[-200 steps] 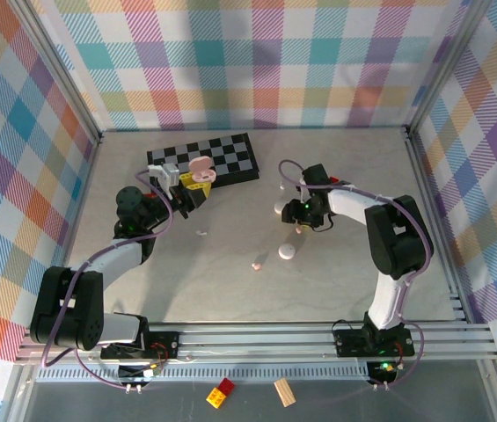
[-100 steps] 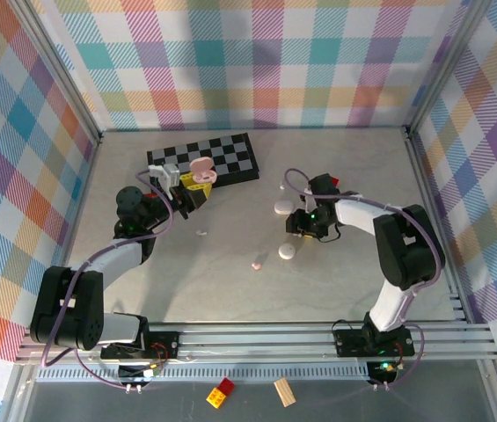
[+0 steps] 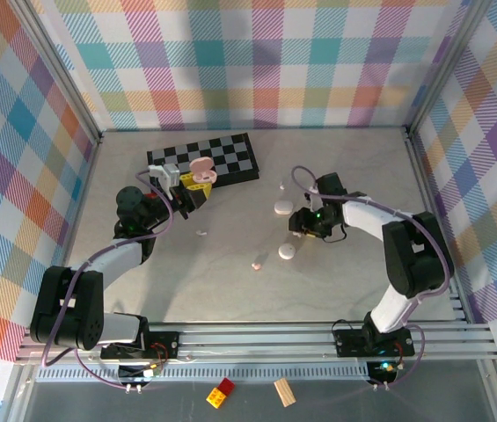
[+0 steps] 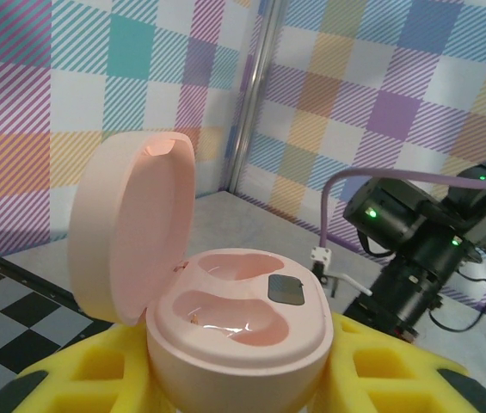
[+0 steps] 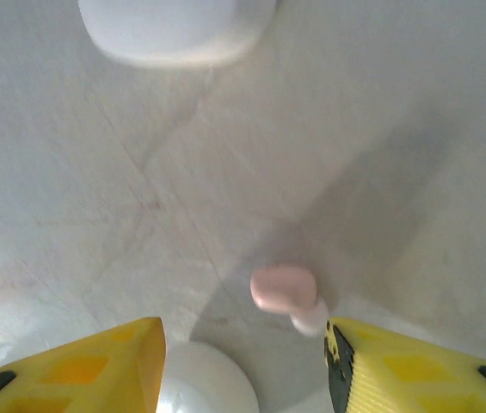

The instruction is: Insert the wireless bluetooth earbuds into the charging case

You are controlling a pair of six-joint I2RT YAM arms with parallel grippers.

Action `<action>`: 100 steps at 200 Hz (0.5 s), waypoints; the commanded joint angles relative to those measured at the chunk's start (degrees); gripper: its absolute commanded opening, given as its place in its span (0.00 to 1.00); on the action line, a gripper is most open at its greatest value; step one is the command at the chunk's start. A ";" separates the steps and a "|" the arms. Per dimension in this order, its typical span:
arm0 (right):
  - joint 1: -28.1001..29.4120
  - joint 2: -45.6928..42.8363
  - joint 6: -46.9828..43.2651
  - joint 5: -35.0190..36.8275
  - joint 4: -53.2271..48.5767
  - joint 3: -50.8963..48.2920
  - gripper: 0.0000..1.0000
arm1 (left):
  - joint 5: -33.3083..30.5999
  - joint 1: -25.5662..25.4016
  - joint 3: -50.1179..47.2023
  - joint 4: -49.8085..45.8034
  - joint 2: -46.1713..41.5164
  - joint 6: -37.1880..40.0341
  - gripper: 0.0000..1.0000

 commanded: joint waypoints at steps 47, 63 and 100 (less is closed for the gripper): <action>-1.74 8.64 -2.29 -7.41 0.64 5.67 0.51 | 1.27 -0.43 0.64 1.06 -0.46 1.22 0.35; -1.76 7.76 -1.79 -8.79 1.69 3.47 0.50 | 1.44 -0.36 0.64 0.81 -0.33 1.56 0.35; -1.76 5.73 -2.17 -12.03 2.14 -0.54 0.49 | 1.36 -0.50 0.38 2.12 -0.02 1.48 0.35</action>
